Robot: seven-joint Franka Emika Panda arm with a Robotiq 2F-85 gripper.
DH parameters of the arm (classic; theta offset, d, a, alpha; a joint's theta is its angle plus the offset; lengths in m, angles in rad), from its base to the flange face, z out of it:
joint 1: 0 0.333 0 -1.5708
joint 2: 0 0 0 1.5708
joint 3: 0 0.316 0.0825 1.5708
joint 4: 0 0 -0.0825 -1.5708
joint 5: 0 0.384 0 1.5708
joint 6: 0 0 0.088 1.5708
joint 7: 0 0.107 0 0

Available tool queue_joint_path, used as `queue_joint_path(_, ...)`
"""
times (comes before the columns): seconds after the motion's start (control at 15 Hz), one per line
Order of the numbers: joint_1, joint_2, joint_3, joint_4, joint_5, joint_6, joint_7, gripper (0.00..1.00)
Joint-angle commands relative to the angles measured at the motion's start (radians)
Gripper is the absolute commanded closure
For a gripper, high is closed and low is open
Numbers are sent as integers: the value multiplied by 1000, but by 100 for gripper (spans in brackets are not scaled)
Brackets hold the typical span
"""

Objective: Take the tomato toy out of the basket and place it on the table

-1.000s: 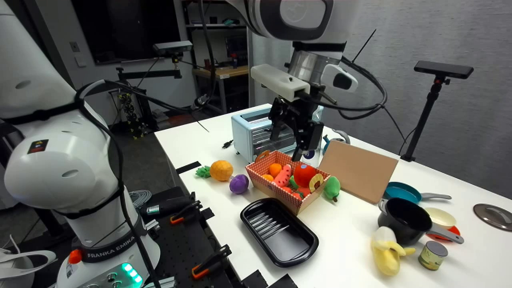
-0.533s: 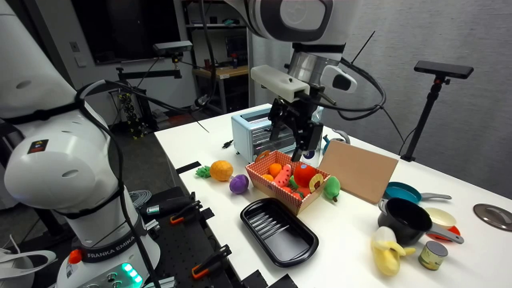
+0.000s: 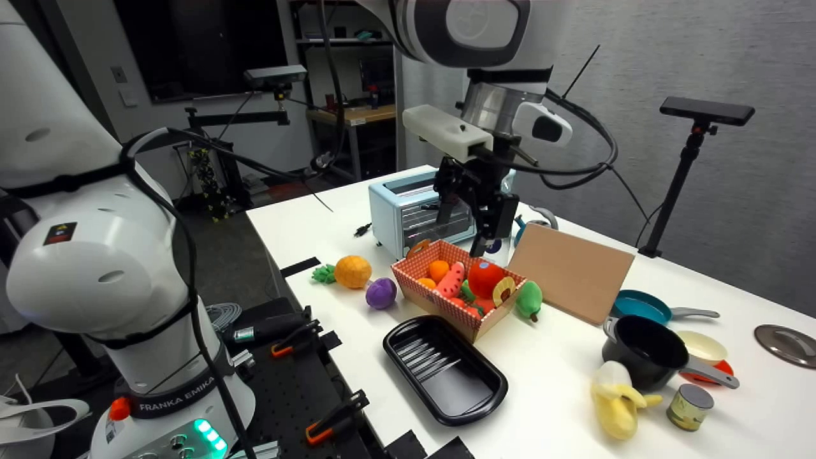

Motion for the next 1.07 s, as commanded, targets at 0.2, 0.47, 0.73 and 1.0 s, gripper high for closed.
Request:
queue_joint_path(0.2, -32, -14, 31, -29, -27, 107, 97, 0)
queue_joint_path(0.47, -39, -16, 39, -37, -36, 141, 148, 0)
queue_joint_path(0.73, -43, -17, 44, -47, -36, 160, 190, 0)
queue_joint_path(1.0, -48, -18, 50, -53, -43, 175, 237, 0)
